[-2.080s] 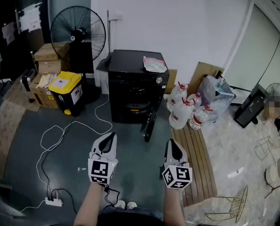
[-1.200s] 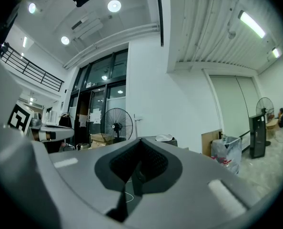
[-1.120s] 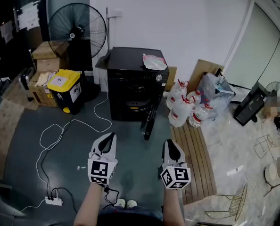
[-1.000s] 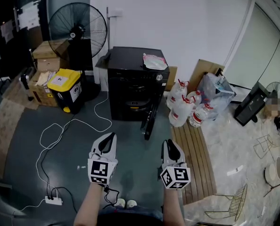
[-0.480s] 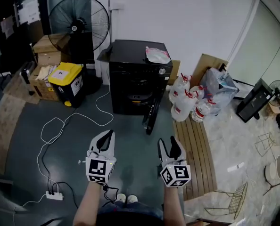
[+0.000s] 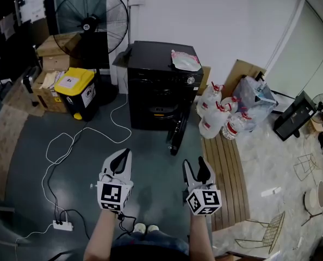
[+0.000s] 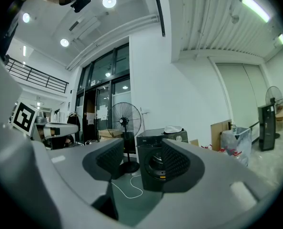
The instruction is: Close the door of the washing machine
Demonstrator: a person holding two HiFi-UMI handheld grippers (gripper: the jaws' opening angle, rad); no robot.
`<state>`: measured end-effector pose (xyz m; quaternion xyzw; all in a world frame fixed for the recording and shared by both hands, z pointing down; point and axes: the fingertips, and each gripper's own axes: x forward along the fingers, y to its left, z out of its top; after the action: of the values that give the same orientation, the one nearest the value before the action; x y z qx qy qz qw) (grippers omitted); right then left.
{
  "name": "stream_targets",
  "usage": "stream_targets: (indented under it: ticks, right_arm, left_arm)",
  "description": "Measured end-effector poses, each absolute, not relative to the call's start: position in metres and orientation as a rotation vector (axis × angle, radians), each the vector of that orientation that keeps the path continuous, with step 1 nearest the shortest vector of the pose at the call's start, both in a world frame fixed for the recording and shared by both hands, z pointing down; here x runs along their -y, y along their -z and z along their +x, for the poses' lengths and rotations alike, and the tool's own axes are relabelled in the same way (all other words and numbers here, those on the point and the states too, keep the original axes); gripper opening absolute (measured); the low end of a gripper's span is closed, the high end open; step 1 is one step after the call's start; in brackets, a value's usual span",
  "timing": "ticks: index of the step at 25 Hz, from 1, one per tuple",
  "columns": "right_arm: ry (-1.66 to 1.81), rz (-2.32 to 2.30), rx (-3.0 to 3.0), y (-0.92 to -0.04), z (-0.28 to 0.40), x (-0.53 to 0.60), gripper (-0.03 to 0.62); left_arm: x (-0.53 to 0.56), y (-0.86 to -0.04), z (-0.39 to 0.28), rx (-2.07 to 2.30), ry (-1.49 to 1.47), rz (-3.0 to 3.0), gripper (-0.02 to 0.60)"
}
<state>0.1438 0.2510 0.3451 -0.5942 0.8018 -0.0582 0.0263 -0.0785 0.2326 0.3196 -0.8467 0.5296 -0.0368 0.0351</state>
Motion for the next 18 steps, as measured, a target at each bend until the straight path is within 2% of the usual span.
stream_targets:
  ticks: [10, 18]
  right_arm:
    - [0.204, -1.897, -2.445, -0.364, 0.155, -0.21, 0.241]
    - [0.241, -1.916, -2.441, -0.396, 0.173, -0.111, 0.24]
  left_arm:
    - [-0.186, -0.335, -0.086, -1.632, 0.095, -2.629, 0.008]
    - [-0.093, -0.351, -0.086, -1.649, 0.123, -2.6, 0.008]
